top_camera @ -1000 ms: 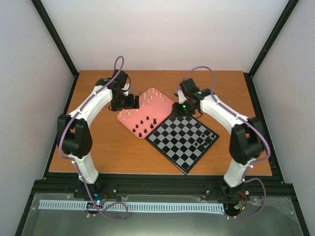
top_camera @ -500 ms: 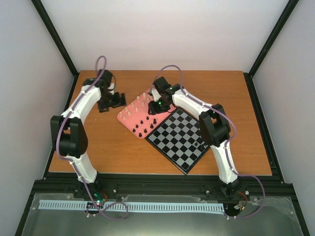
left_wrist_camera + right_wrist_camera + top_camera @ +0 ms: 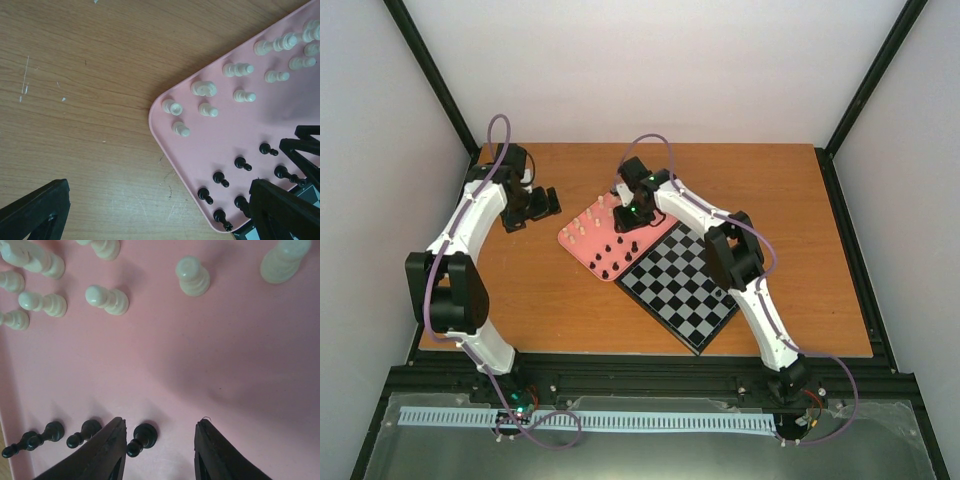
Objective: Set up the chess pieces on the board
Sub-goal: Pick up the chess piece from the storage box.
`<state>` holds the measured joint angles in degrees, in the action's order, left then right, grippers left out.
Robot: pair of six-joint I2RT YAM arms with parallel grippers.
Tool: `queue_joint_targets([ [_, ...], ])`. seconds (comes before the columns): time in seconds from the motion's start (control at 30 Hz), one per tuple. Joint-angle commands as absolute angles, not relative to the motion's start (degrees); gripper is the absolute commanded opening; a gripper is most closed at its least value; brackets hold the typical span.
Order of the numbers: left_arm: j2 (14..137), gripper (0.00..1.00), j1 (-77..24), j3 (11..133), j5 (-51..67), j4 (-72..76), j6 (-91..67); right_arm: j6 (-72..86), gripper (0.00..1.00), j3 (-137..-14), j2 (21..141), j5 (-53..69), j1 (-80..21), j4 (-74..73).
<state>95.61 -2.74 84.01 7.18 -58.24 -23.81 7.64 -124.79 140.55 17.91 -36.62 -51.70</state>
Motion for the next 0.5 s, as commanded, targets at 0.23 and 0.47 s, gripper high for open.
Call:
queue_joint_targets([
  [0.23,95.7,1.0,-2.8,83.6,8.8,-56.7,-24.5,5.4,0.35,-126.4,142.5,16.4,-39.3,-55.6],
  [0.47,95.8,1.0,-2.9,83.3,9.2,-56.5,-24.5,5.5,0.3,-128.1,144.0,14.6,-39.3,-56.9],
])
